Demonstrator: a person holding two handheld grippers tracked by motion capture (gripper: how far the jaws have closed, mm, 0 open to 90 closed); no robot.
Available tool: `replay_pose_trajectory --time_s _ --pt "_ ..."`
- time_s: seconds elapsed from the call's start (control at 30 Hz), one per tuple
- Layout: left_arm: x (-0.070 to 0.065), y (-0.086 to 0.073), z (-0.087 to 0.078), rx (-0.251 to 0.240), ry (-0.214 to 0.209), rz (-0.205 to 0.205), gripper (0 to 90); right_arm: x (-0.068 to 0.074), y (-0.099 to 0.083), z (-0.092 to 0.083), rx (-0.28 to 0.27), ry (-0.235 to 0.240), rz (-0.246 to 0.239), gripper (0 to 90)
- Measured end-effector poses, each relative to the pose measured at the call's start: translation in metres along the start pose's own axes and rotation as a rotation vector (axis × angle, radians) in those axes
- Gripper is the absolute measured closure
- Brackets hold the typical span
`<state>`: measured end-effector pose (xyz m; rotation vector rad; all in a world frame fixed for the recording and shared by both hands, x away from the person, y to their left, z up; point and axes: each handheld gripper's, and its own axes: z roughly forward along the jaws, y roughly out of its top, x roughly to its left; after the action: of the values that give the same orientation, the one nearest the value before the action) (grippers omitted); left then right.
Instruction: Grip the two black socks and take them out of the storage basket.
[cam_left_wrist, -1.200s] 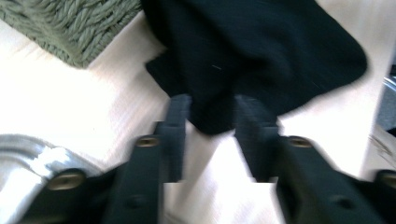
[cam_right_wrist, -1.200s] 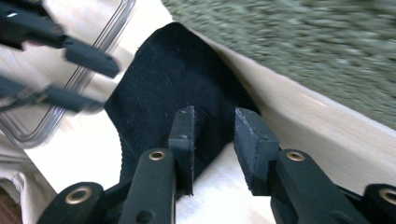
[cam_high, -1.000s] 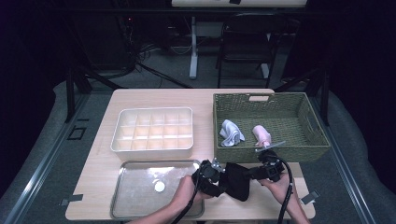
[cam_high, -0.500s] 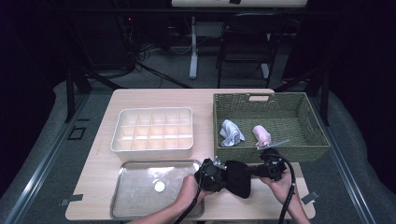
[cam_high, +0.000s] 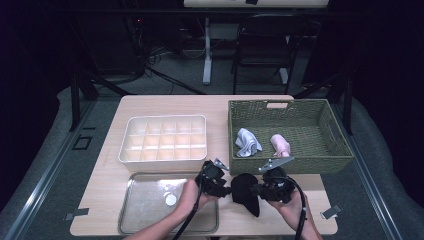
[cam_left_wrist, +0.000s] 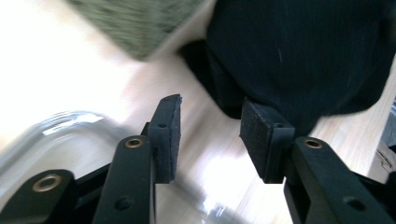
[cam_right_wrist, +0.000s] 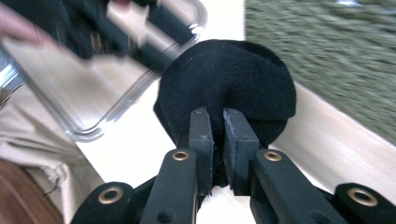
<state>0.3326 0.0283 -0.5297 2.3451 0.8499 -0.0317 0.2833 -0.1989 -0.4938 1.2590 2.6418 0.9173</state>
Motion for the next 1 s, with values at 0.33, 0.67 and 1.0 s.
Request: replay_pose_trajectory --time_s 0.33,0.67,1.0 --pt "0.01 -0.013 -0.027 -0.033 -0.014 -0.035 51.5 0.031 0.009 0.043 0.084 0.09 -0.112 74.1" --pt "-0.003 -0.006 -0.019 -0.043 -0.024 -0.015 48.8 0.006 0.002 0.009 -0.006 0.088 -0.024 59.3" --pt "-0.027 0.005 0.007 0.002 -0.014 0.054 38.7 -0.016 -0.004 0.053 0.131 0.052 0.02 54.2"
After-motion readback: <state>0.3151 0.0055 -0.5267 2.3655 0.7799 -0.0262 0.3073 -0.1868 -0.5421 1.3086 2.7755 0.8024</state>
